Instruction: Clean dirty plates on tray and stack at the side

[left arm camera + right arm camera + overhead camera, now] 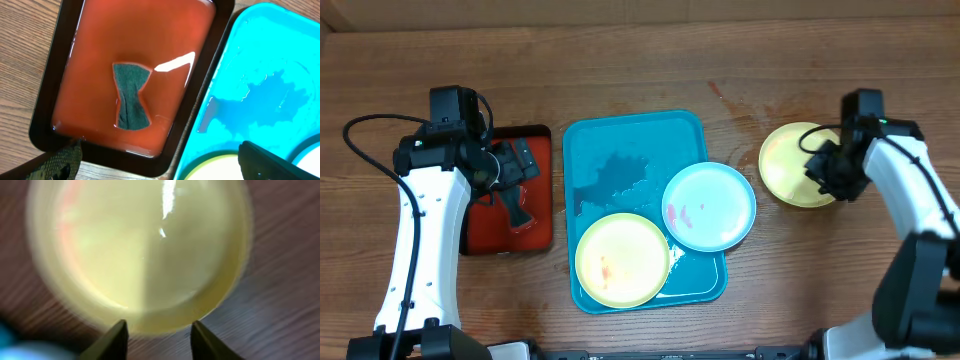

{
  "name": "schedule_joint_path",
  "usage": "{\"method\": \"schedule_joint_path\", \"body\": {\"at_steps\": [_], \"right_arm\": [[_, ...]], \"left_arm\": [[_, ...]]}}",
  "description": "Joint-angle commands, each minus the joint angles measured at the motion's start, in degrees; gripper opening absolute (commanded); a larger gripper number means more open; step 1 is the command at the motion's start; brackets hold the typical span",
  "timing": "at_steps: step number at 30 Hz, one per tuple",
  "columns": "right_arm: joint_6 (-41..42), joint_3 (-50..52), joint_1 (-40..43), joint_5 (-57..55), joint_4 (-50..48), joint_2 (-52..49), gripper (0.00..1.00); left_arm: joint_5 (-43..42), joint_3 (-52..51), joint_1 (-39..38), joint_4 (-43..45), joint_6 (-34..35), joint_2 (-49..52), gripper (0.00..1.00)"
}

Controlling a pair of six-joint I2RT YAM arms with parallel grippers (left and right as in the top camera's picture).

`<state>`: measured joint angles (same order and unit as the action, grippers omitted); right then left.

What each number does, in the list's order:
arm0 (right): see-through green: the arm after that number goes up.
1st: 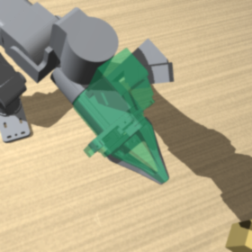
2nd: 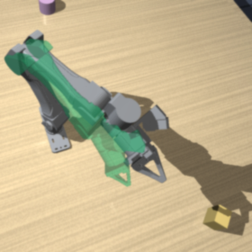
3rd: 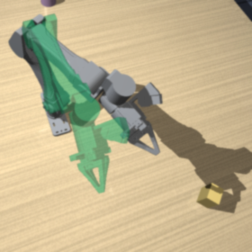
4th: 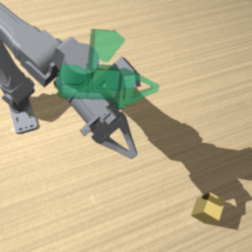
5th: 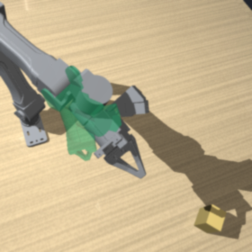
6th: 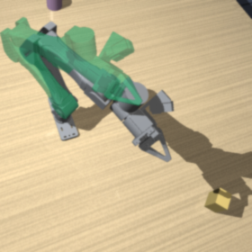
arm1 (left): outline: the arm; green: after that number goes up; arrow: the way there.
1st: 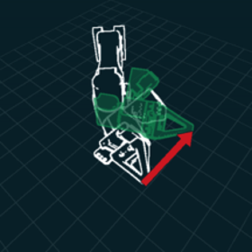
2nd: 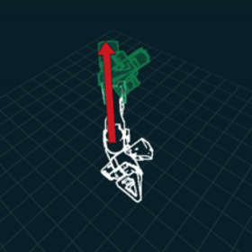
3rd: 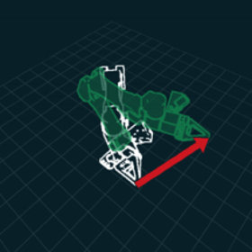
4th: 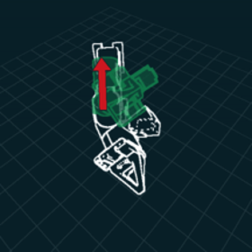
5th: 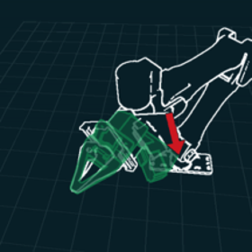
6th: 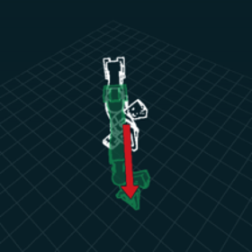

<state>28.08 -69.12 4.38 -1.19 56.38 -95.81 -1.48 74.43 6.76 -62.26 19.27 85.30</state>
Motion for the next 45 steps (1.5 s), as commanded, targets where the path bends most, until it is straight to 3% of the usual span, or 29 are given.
{"method": "schedule_joint_path", "body": {"at_steps": [1, 4, 10, 22, 27, 29, 33, 45], "right_arm": [[-9.5, -0.5, -7.6, 4.9, 0.0, 8.1, 0.53], [-10.5, -0.3, -11.4, 4.0, 0.9, 8.3, 0.59], [-10.3, 6.1, -13.3, 0.4, -4.4, 6.3, 0.60], [-11.8, 18.4, -13.4, 6.4, -16.6, 6.1, 0.52], [-11.8, 18.8, -13.4, 12.6, -20.0, 6.1, 0.29], [-11.8, 18.8, -13.4, 12.7, -20.4, 6.1, 0.29], [-11.6, 18.6, -13.4, 12.9, -20.9, 6.1, 0.05], [-9.4, 3.9, -18.5, 10.2, -20.2, 6.1, 0.04]], "left_arm": [[0.4, 1.0, 0.0, -0.1, -0.7, -0.3, 1.00], [0.4, 1.0, 0.0, -0.1, -0.7, -0.3, 1.00], [0.4, 1.0, 0.0, -0.1, -0.7, -0.3, 1.00], [0.4, 1.0, 0.0, -0.1, -0.7, -0.3, 1.00], [0.4, 1.0, 0.0, -0.1, -0.7, -0.3, 1.00], [0.4, 1.0, 0.0, -0.1, -0.7, -0.3, 1.00], [0.4, 1.0, 0.0, -0.1, -0.7, -0.3, 1.00], [0.4, 1.0, 0.0, -0.1, -0.7, -0.3, 1.00]]}}
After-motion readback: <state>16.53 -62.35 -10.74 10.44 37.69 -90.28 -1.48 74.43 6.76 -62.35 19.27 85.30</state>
